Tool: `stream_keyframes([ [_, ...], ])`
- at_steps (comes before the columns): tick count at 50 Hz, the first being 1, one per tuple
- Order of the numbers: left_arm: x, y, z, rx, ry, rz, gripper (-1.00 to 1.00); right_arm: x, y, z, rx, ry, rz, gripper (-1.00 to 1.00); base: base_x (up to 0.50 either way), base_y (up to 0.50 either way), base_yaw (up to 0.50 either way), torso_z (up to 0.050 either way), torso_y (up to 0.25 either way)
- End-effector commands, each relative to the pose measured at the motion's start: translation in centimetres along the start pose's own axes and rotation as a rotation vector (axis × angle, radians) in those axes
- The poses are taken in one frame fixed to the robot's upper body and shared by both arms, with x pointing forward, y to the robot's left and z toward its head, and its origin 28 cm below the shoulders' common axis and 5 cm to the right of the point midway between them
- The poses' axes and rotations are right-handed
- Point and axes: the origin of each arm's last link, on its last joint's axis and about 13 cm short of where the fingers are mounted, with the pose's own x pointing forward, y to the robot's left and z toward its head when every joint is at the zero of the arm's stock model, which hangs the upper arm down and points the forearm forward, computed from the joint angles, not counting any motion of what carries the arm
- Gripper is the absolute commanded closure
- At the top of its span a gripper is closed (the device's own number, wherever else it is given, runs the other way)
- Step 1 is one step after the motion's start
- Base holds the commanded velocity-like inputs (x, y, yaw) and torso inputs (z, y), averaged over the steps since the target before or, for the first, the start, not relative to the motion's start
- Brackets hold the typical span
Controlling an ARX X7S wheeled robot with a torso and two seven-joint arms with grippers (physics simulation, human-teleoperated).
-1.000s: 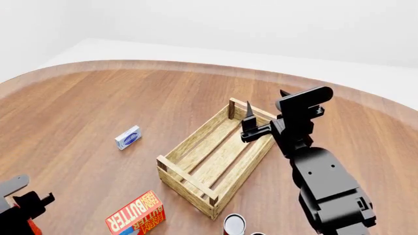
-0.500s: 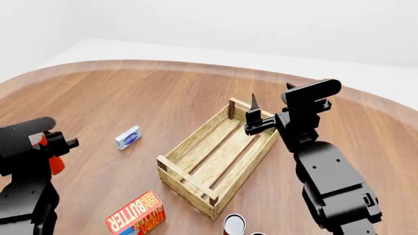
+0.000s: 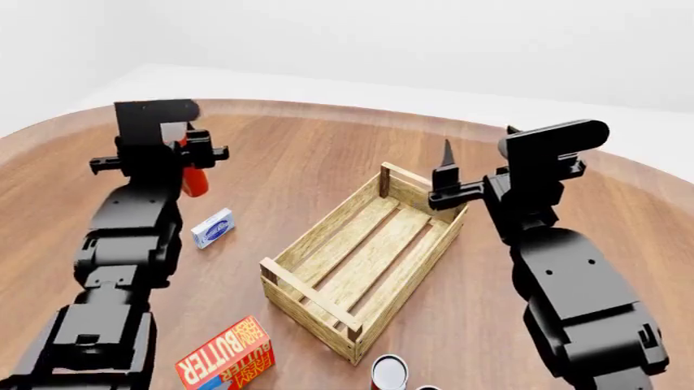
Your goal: Pick up the ketchup, and put it in the wooden tray.
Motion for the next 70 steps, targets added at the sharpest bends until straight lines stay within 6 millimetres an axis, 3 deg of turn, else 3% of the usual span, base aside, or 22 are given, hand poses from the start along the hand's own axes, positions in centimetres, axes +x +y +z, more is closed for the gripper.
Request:
stream_keyframes([
  [1, 1.4, -4.9, 3.7, -0.005, -0.057, -0.173, 1.0, -0.7, -1.0, 0.6, 0.007, -0.005, -0.06, -1.0, 0.0, 0.0, 0.0, 0.0, 0.0],
  [14, 0.7, -8.8, 4.7, -0.022, -0.052, -0.297, 1.0, -1.5, -2.1, 0.3, 0.007, 0.01, -0.114, -1.0, 0.0, 0.0, 0.0, 0.0, 0.001],
  [29, -0.6, -11.8, 4.1, -0.023, -0.021, -0.399, 1.0, -2.7, -3.4, -0.3, 0.003, 0.026, -0.177, -1.0, 0.0, 0.0, 0.0, 0.0, 0.0],
  [46, -1.8, -13.7, 3.0, -0.008, 0.015, -0.473, 1.0, -4.7, -4.5, -0.7, 0.001, 0.049, -0.235, -1.0, 0.0, 0.0, 0.0, 0.0, -0.079],
  [66, -2.4, -14.9, 4.3, -0.023, 0.001, -0.531, 1.0, -6.1, -5.0, -0.3, -0.001, 0.054, -0.261, -1.0, 0.0, 0.0, 0.0, 0.0, -0.149],
  [70, -2.4, -15.2, 5.2, -0.031, -0.017, -0.544, 1.0, -4.7, -4.6, -0.4, -0.002, 0.054, -0.263, -1.0, 0.0, 0.0, 0.0, 0.0, -0.151],
])
